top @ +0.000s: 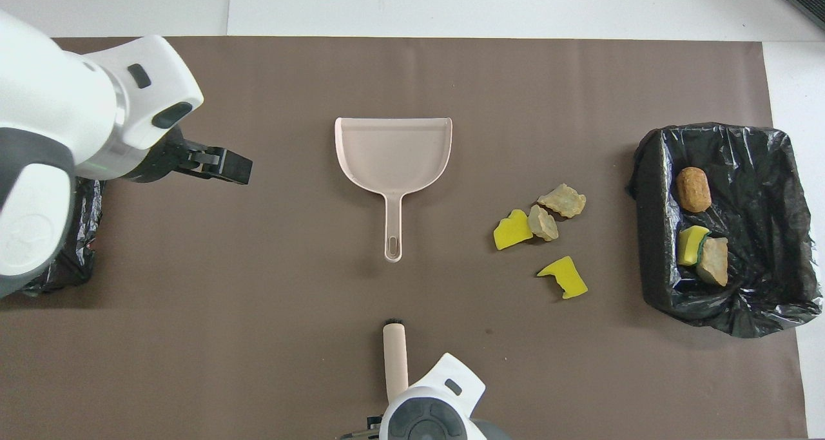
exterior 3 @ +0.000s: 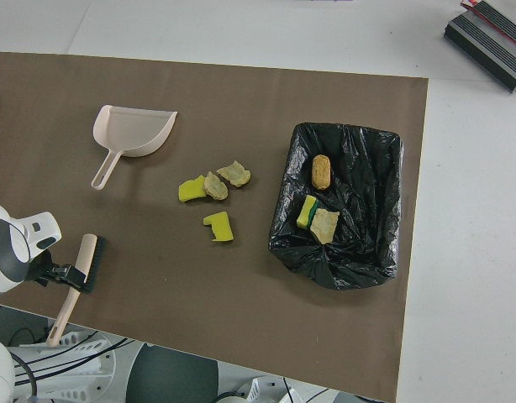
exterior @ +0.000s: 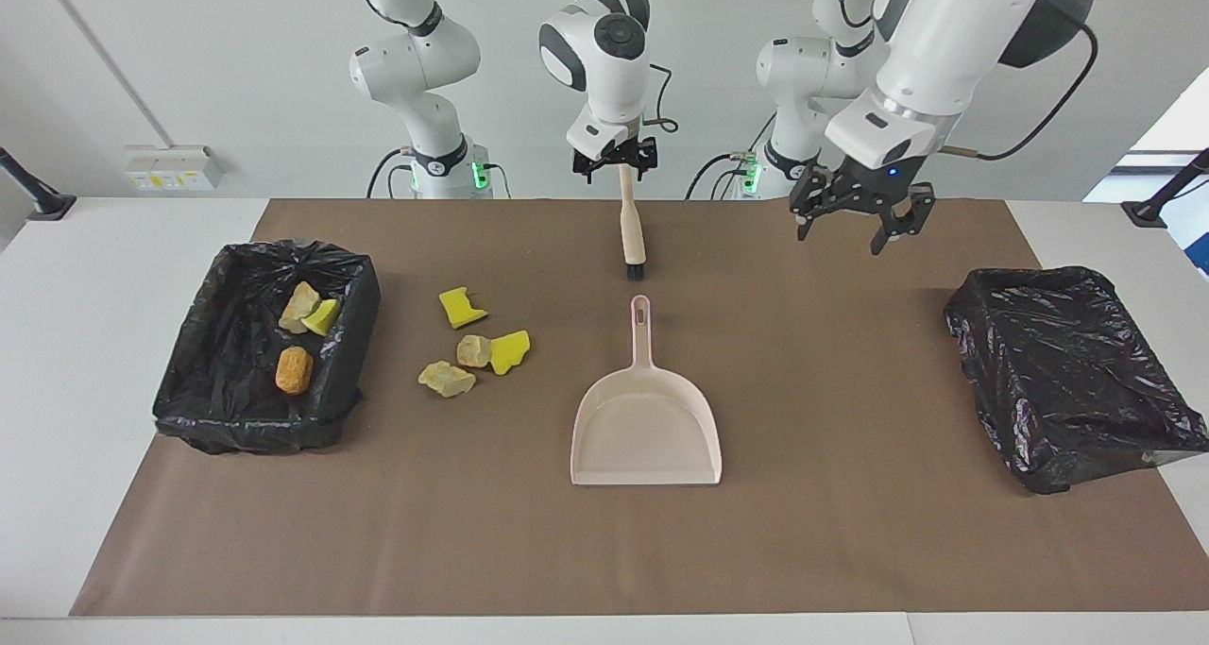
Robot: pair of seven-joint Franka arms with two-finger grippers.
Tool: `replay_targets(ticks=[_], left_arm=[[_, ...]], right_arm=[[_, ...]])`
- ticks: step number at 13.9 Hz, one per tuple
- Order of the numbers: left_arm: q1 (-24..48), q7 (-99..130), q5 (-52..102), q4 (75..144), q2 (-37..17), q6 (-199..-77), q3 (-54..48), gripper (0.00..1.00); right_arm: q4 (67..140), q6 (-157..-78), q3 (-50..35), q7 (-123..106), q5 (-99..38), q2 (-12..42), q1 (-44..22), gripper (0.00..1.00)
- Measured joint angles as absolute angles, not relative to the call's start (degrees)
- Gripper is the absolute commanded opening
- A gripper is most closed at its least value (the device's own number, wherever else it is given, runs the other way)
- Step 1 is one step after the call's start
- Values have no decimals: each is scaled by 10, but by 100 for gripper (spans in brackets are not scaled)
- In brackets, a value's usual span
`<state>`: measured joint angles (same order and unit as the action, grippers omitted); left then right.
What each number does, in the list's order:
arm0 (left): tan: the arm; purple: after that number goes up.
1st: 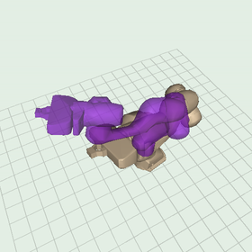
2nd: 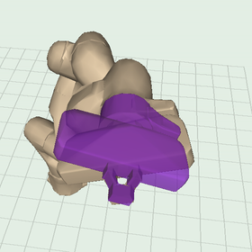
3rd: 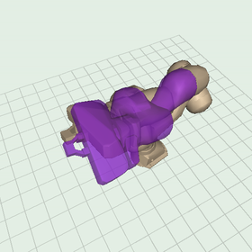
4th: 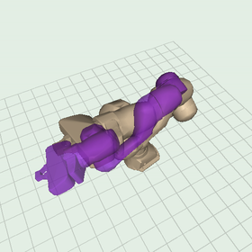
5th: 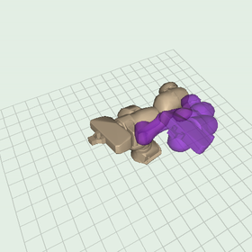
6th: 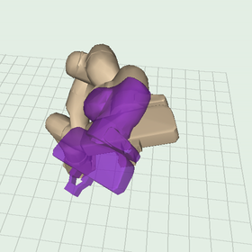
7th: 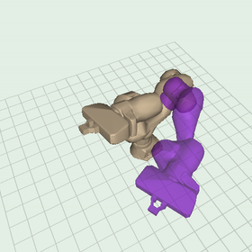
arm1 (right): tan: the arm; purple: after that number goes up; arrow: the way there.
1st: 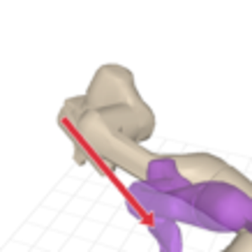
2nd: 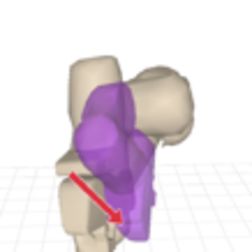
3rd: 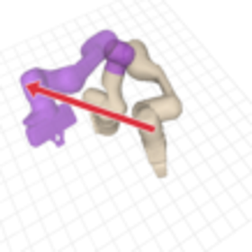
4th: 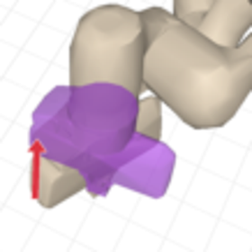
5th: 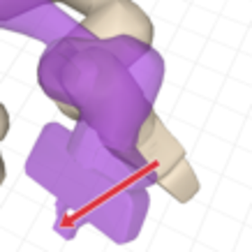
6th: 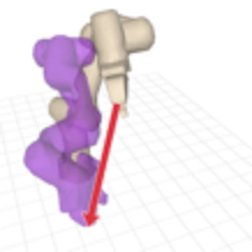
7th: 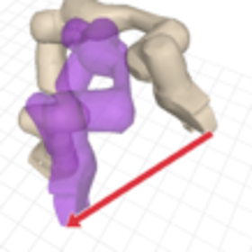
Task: Sweep and dump trash in bin
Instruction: 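Grasp the dustpan handle with the left gripper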
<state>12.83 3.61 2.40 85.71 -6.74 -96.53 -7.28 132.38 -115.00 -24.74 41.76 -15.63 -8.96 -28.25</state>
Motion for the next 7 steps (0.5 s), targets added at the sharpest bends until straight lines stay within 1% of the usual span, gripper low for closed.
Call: replay_targets(ticks=[4,7], left_arm=[[177,59,24,907,-100,-1040,-73,100],[233,139,10,925,-151,-1103,-73,100]], right_arm=[[1382,-1237,-248,492,-164,-79,-342,100],[1395,-1249,-247,506,-186,-75,-359,100]])
